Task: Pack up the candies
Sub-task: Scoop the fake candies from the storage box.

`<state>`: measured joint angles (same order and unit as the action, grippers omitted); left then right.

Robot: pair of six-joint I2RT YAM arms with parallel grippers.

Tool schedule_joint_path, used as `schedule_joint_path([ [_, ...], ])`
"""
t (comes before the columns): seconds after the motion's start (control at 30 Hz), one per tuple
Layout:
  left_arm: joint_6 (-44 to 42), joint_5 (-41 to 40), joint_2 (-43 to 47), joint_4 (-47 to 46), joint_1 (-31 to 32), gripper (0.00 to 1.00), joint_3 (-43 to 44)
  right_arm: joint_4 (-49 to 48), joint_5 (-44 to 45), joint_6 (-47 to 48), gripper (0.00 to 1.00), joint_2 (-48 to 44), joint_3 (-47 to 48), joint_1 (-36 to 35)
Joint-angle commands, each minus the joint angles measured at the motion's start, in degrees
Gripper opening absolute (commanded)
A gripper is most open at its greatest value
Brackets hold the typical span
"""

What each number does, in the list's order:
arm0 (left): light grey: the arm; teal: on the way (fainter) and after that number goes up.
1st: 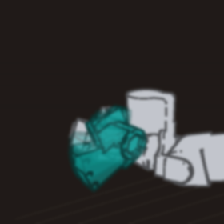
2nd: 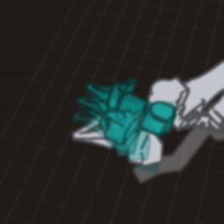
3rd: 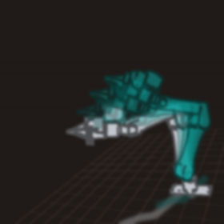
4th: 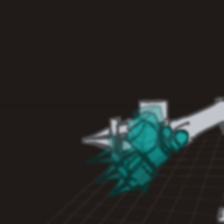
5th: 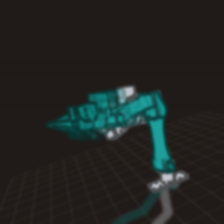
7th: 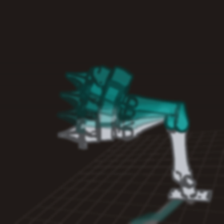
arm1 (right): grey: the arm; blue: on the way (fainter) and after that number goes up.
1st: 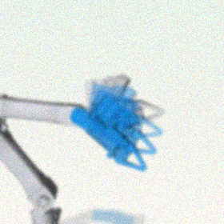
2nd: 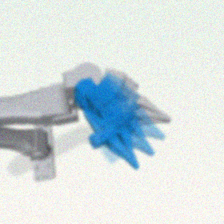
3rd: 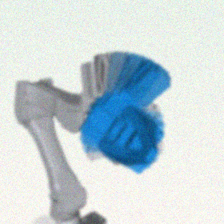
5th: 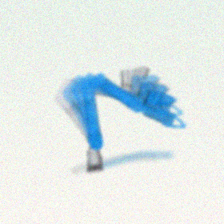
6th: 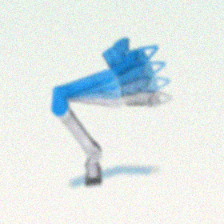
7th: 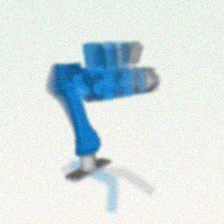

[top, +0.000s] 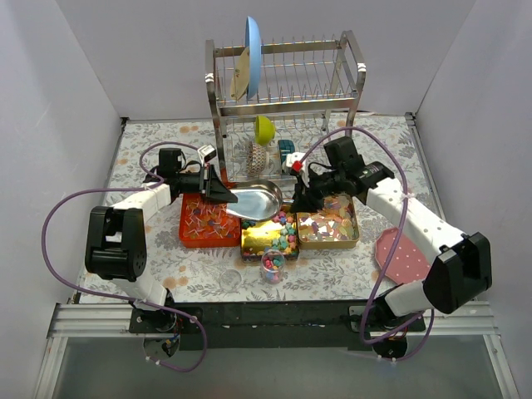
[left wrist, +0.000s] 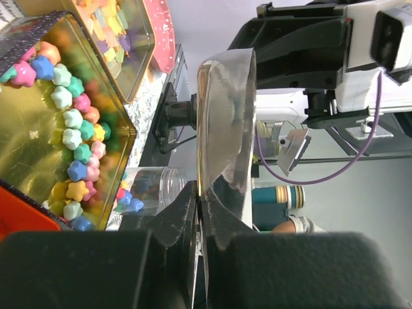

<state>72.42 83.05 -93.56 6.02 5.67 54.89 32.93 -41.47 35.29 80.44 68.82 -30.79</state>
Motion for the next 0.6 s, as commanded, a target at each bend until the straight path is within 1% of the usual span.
schedule_joint_path([
  [0.0,-3.9,-0.3,1.4,3.1,-0.3,0.08,1.6,-0.3,2.4,-10.1,0.01,3.0,7.1,-0.4],
  [0.03,-4.7,-1.3,1.4,4.1,-0.6,0.11,1.8,0.6,2.8,-10.2,0.01,3.5,8.3,-0.6],
  [0.13,-7.6,-4.1,1.6,7.8,-2.2,0.21,2.7,5.6,4.1,-4.5,0.01,4.4,11.9,-0.6],
  [0.17,-8.4,-4.9,2.1,9.8,-2.8,0.22,2.9,8.3,4.4,0.3,0.01,5.0,13.0,-0.6],
  [0.2,-10.2,-5.3,2.4,10.8,-3.8,0.23,3.2,12.4,4.8,2.0,0.01,5.2,15.0,-0.6],
  [0.23,-11.3,-6.2,2.8,12.0,-4.3,0.29,3.3,14.9,5.3,3.8,0.01,5.6,16.0,-0.6],
  [0.33,-13.8,-9.6,5.0,15.8,-5.6,0.37,2.8,23.3,7.4,8.8,0.01,6.8,18.4,-0.4],
  [0.37,-13.9,-10.5,5.7,16.3,-7.5,0.39,2.4,25.5,8.6,10.6,0.01,7.5,19.0,-0.4],
  [0.4,-14.0,-13.8,6.8,16.7,-7.7,0.41,2.1,27.4,9.5,12.6,0.01,7.7,19.3,-0.4],
  [0.47,-15.3,-17.1,7.8,18.4,-7.8,0.44,0.9,32.0,12.4,14.9,0.01,8.8,19.7,-0.4],
  [0.57,-17.0,-24.0,8.6,20.1,-7.8,0.44,-0.6,35.1,15.6,15.8,0.01,10.2,19.4,-0.2],
])
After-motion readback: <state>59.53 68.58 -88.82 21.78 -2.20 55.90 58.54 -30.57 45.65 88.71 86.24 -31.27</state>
